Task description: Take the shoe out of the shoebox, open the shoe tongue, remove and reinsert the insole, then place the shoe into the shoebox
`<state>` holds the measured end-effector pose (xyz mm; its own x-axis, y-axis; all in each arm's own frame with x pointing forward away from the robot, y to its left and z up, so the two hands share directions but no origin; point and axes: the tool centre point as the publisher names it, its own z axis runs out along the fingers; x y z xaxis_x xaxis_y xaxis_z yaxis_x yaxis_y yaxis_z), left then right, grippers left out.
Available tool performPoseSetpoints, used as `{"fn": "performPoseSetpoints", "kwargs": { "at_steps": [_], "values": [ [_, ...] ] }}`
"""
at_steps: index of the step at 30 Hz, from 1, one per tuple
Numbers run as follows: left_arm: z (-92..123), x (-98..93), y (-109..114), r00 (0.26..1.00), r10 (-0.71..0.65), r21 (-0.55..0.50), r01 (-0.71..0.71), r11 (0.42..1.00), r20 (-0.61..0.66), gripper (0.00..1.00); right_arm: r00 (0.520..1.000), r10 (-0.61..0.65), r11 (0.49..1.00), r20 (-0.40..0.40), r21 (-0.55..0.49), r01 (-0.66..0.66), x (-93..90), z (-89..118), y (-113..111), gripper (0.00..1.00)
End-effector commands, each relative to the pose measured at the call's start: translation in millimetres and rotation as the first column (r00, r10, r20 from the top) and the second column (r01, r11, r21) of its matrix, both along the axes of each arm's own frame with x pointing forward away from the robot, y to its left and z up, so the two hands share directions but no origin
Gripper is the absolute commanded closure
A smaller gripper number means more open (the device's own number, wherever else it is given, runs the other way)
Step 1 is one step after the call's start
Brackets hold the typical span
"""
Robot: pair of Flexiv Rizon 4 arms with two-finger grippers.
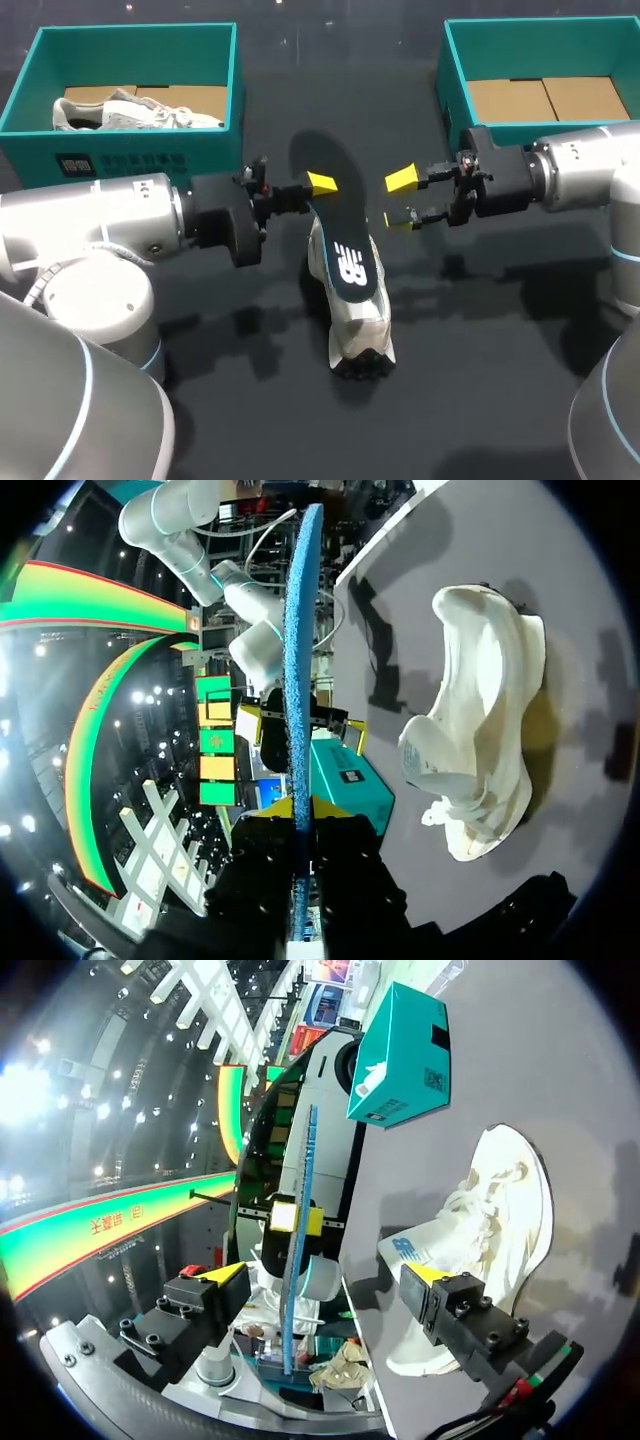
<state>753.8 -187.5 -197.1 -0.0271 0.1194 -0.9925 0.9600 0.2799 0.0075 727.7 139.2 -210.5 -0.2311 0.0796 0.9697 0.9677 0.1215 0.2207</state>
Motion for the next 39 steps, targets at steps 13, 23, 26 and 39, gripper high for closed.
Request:
{"fn": "performPoseSetpoints", "kwargs": {
  "at_steps": [13, 23, 26, 39],
  "values": [
    [14, -33.4, 37, 0.987, -0.065, 0.047, 0.072, 0.996, -0.145, 1.0, 0.908, 0.277, 0.956, 0.315, -0.181, -0.23, -2.8, -3, -19, 0.0],
    [25, -63.6, 25, 0.951, 0.031, 0.056, -0.014, 0.998, -0.306, 1.0, 0.788, 0.444, 0.883, 0.426, -0.354, -0.306, -15.1, -8, -48, 0.0],
    [30, -80.9, 22, 0.91, -0.002, 0.034, 0.018, 0.999, -0.415, 1.0, 0.734, 0.474, 0.87, 0.487, -0.39, -0.302, -26.4, -16, -66, 0.0],
    [37, -90.4, 21, 0.829, -0.06, 0.0, 0.073, 0.997, -0.555, 1.0, 0.663, 0.538, 0.837, 0.521, -0.427, -0.343, -36.6, -25, -80, 0.0]
  ]
}}
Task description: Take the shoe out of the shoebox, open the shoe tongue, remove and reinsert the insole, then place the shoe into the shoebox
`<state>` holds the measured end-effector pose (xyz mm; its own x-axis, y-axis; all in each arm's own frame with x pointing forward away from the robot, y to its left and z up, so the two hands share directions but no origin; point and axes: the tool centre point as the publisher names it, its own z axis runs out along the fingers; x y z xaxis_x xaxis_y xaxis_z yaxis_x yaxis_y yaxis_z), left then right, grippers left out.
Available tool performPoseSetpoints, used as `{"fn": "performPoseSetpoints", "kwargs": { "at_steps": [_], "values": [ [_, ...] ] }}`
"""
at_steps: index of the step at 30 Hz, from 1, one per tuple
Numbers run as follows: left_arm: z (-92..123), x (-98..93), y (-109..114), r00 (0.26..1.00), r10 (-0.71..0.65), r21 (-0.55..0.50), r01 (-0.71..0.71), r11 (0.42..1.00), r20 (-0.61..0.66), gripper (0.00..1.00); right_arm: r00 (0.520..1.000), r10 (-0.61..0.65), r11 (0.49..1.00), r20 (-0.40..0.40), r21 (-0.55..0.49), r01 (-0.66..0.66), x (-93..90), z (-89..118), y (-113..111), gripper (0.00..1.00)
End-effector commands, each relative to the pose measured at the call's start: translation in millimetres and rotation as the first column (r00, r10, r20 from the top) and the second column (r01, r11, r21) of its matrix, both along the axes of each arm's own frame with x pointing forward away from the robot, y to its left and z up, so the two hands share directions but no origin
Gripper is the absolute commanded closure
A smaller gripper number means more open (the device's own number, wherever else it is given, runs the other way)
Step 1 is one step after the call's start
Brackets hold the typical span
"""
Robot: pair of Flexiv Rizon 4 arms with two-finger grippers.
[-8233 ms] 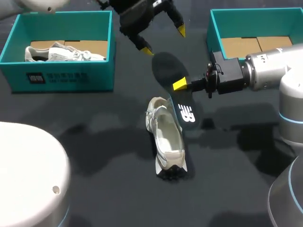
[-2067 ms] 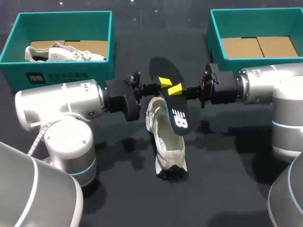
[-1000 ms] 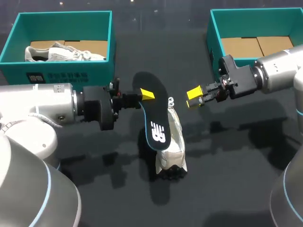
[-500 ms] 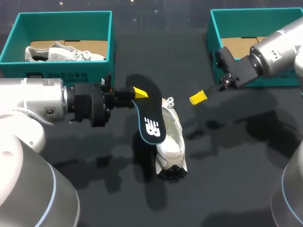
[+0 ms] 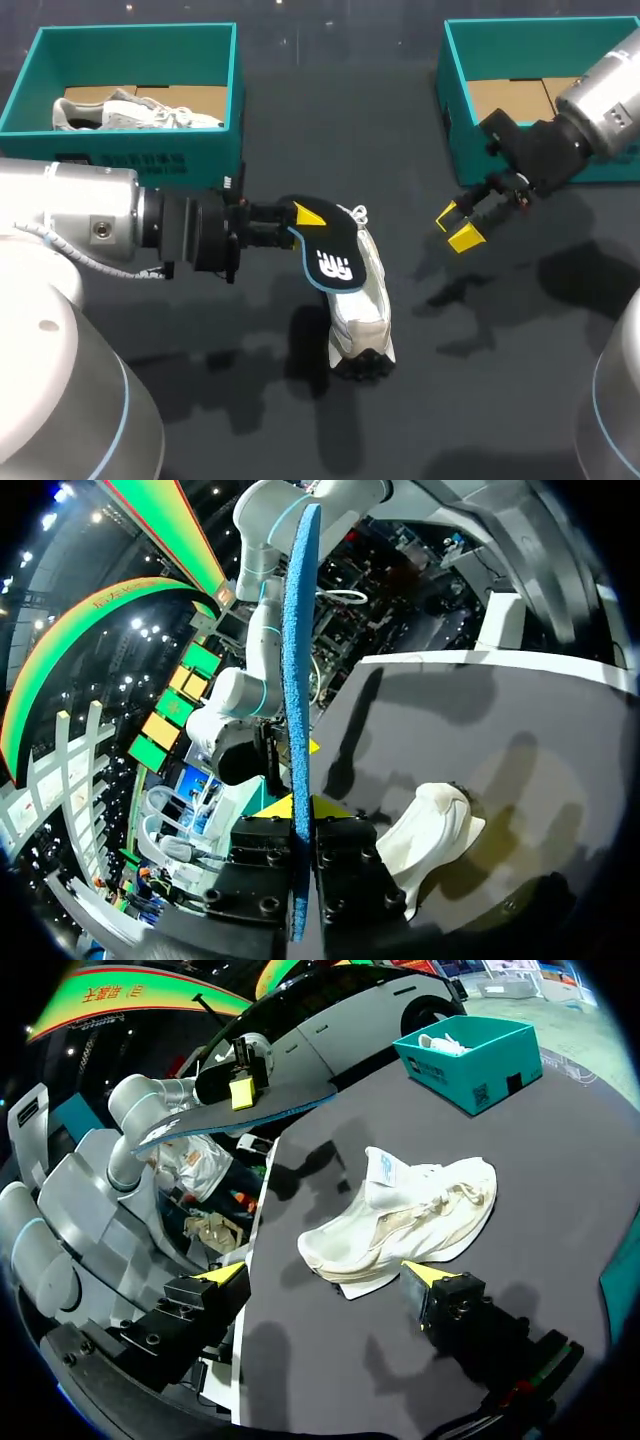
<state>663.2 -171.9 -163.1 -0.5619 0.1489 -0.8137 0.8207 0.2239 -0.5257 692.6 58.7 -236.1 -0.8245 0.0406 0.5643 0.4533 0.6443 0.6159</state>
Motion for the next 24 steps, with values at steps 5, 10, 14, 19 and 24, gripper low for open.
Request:
{"fn": "performPoseSetpoints", "kwargs": {
  "at_steps": [5, 10, 14, 19, 24],
  "values": [
    [-3, -19.5, 0, 0.985, 0.001, 0.005, 0.0, 1.0, -0.174, 1.0, 0.994, 0.063, 0.997, 0.09, -0.054, -0.059, -9.8, -10, -1, 0.0],
    [-5, -44.1, -3, 0.928, -0.022, -0.027, 0.013, 1.0, -0.371, 1.0, 0.975, 0.134, 0.989, 0.178, -0.086, -0.12, -20.4, -31, -9, 0.0],
    [-7, -55.2, -6, 0.91, -0.051, -0.035, 0.04, 0.999, -0.411, 1.0, 0.962, 0.176, 0.982, 0.209, -0.108, -0.156, -26.2, -47, -13, 0.0],
    [-7, -55.2, -6, 0.91, -0.051, -0.035, 0.04, 0.999, -0.411, 1.0, 0.962, 0.176, 0.982, 0.209, -0.108, -0.156, -26.2, -47, -13, 0.0],
    [-7, -55.2, -6, 0.91, -0.051, -0.035, 0.04, 0.999, -0.411, 1.0, 0.962, 0.176, 0.982, 0.209, -0.108, -0.156, -26.2, -47, -13, 0.0]
  ]
}}
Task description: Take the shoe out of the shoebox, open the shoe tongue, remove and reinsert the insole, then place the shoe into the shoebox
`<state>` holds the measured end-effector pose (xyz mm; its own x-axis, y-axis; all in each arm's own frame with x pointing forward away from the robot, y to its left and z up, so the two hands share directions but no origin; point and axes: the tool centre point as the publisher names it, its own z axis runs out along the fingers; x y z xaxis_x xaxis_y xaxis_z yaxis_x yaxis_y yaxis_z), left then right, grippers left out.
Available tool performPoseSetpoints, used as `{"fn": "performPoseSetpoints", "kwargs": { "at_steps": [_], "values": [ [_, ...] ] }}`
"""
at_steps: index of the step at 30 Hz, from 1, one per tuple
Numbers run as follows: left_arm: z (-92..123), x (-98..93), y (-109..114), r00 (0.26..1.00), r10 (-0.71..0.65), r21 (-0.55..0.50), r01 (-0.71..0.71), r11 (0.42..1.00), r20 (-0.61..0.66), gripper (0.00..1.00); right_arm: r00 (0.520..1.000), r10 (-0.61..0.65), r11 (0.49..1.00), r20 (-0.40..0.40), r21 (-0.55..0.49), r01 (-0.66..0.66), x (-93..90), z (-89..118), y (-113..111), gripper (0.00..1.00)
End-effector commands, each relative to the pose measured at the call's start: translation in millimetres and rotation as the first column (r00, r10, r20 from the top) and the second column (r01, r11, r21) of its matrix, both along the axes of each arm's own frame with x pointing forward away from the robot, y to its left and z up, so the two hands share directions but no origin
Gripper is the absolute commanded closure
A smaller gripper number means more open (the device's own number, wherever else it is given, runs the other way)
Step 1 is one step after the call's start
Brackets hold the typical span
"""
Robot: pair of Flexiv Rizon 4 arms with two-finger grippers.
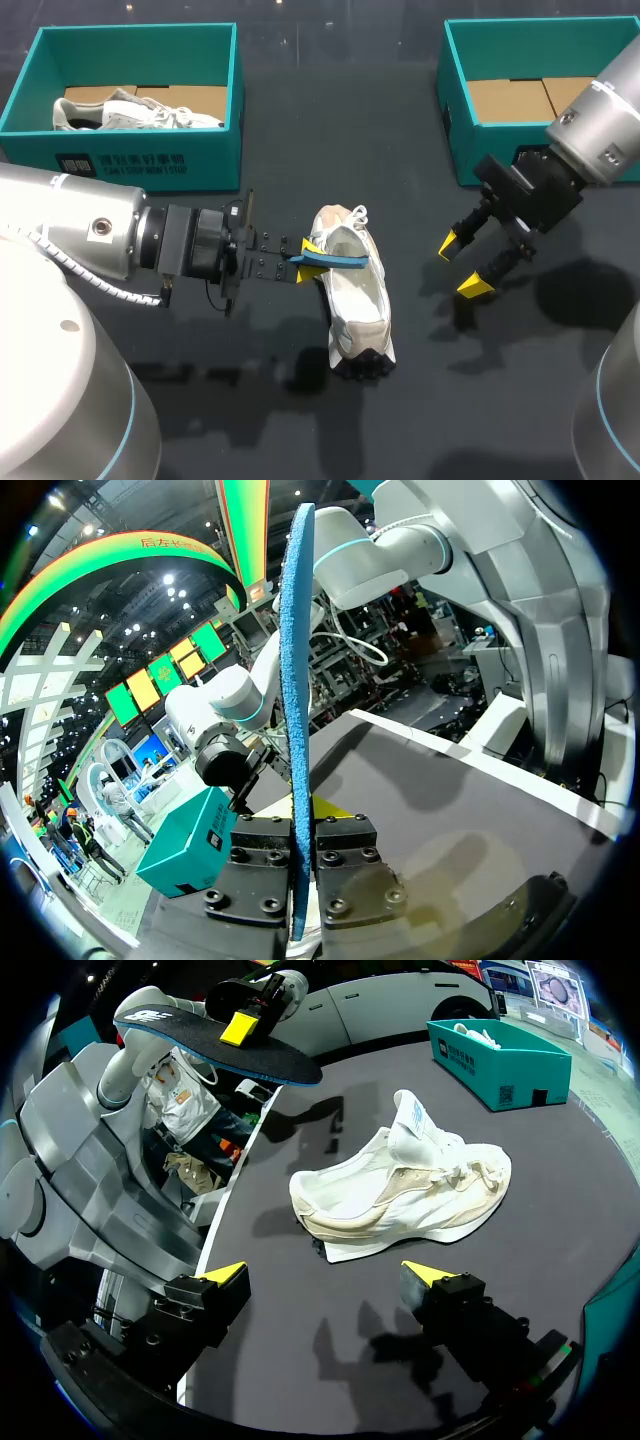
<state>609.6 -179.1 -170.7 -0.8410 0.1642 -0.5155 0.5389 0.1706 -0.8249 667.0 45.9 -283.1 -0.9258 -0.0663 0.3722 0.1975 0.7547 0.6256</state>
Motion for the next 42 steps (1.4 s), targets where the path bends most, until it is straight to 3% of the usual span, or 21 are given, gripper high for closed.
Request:
{"fn": "performPoseSetpoints", "kwargs": {
  "at_steps": [1, 2, 10, 13, 22, 24, 31, 42],
  "values": [
    [-2, -4.5, 1, 0.999, 0.001, -0.011, -0.001, 1.0, -0.048, 1.0, 1.0, 0.0, 1.0, 0.001, -0.003, 0.0, -0.7, 0, 0, 0.0],
    [-6, -7.3, 2, 0.997, 0.004, -0.015, -0.005, 1.0, -0.078, 1.0, 0.999, 0.014, 0.999, 0.031, -0.051, -0.012, -1.0, -2, 4, 0.0],
    [-20, -19.7, 1, 0.96, 0.072, -0.029, -0.083, 0.996, -0.272, 1.0, 0.971, 0.062, 0.996, 0.232, -0.083, -0.044, -10.9, -28, 9, 0.0],
    [-23, -22.0, -2, 0.962, 0.075, 0.008, -0.075, 0.997, -0.262, 1.0, 0.953, 0.079, 0.995, 0.293, -0.075, -0.06, -18.6, -28, 13, 0.0],
    [-23, -22.0, -2, 0.962, 0.075, 0.008, -0.075, 0.997, -0.262, 1.0, 0.953, 0.079, 0.995, 0.293, -0.075, -0.06, -18.6, -28, 13, 0.0],
    [-34, -20.0, -13, 0.961, 0.085, -0.018, -0.093, 0.996, -0.263, 1.0, 0.953, 0.079, 0.995, 0.293, -0.075, -0.06, -18.6, -28, 13, 0.0],
    [-46, -11.4, -28, 0.975, 0.076, -0.099, -0.098, 0.99, -0.207, 1.0, 0.965, 0.102, 0.99, 0.241, -0.117, -0.075, -13.8, -52, 27, 0.0],
    [-44, -10.7, -37, 0.987, 0.057, -0.097, -0.072, 0.993, -0.154, 1.0, 0.953, 0.14, 0.979, 0.267, -0.179, -0.094, -12.8, -71, 37, 0.0]
  ]
}}
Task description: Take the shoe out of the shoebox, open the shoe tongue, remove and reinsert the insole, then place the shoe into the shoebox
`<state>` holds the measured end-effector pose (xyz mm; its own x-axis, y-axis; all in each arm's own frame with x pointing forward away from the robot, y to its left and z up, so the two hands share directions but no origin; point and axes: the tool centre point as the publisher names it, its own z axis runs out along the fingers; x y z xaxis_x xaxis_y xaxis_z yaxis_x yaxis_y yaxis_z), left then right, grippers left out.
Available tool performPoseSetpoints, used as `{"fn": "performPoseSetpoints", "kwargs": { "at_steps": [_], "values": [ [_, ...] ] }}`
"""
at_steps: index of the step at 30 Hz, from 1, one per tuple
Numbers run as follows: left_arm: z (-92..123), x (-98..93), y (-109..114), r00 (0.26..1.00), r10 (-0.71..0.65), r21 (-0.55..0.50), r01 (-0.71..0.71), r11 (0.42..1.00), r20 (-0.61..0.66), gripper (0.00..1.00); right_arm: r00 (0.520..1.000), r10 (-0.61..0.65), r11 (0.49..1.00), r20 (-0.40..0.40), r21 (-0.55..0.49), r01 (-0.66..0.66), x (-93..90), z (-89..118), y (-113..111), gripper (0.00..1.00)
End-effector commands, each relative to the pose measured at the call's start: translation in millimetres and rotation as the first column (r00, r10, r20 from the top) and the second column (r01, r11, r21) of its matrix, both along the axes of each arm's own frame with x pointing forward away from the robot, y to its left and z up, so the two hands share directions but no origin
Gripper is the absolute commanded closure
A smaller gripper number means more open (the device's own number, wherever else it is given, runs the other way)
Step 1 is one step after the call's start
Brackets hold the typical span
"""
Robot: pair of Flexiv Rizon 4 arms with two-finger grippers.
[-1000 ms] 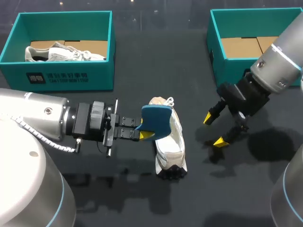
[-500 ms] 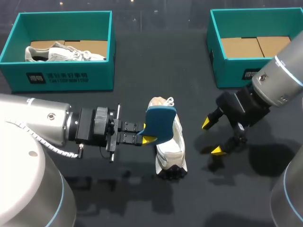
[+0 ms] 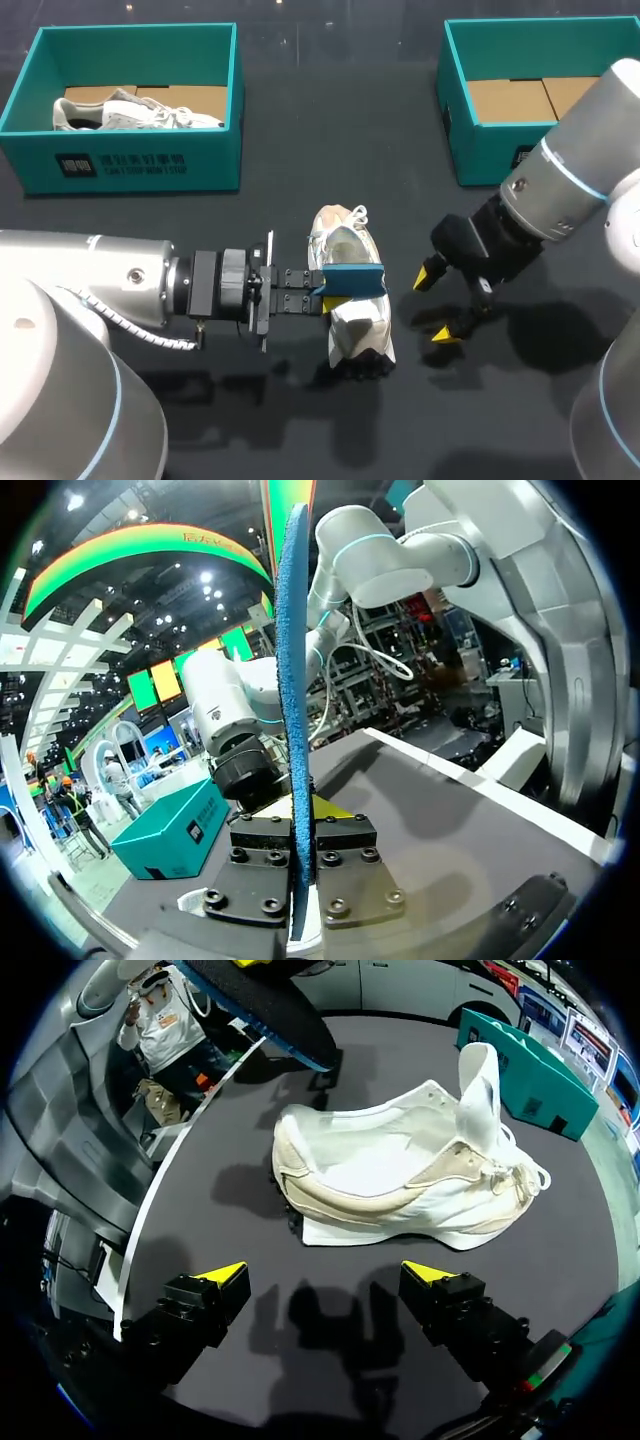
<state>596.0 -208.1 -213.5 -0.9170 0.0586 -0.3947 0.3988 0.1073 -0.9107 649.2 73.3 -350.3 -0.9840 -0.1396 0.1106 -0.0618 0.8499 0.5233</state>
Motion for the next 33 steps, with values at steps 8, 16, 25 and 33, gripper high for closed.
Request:
{"fn": "performPoseSetpoints", "kwargs": {
  "at_steps": [8, 16, 25, 33],
  "values": [
    [-6, 4.4, -14, 1.0, 0.006, -0.01, -0.006, 1.0, 0.022, 1.0, 1.0, -0.019, 1.0, 0.0, -0.022, 0.019, 8.4, -2, 13, 0.0],
    [-15, 16.9, -19, 1.0, 0.001, -0.036, 0.0, 0.999, 0.025, 1.0, 0.993, -0.121, 0.991, -0.001, -0.054, 0.121, 15.0, 6, 22, 0.0],
    [-17, 21.0, -24, 0.999, -0.016, -0.017, 0.016, 1.0, 0.031, 1.0, 0.989, -0.149, 0.988, -0.016, -0.029, 0.149, 13.6, 0, 26, 0.0],
    [-20, 20.5, -28, 0.999, -0.009, -0.021, 0.01, 1.0, 0.05, 1.0, 0.988, -0.154, 0.988, -0.016, -0.021, 0.154, 12.6, -5, 27, 0.0]
  ]
}}
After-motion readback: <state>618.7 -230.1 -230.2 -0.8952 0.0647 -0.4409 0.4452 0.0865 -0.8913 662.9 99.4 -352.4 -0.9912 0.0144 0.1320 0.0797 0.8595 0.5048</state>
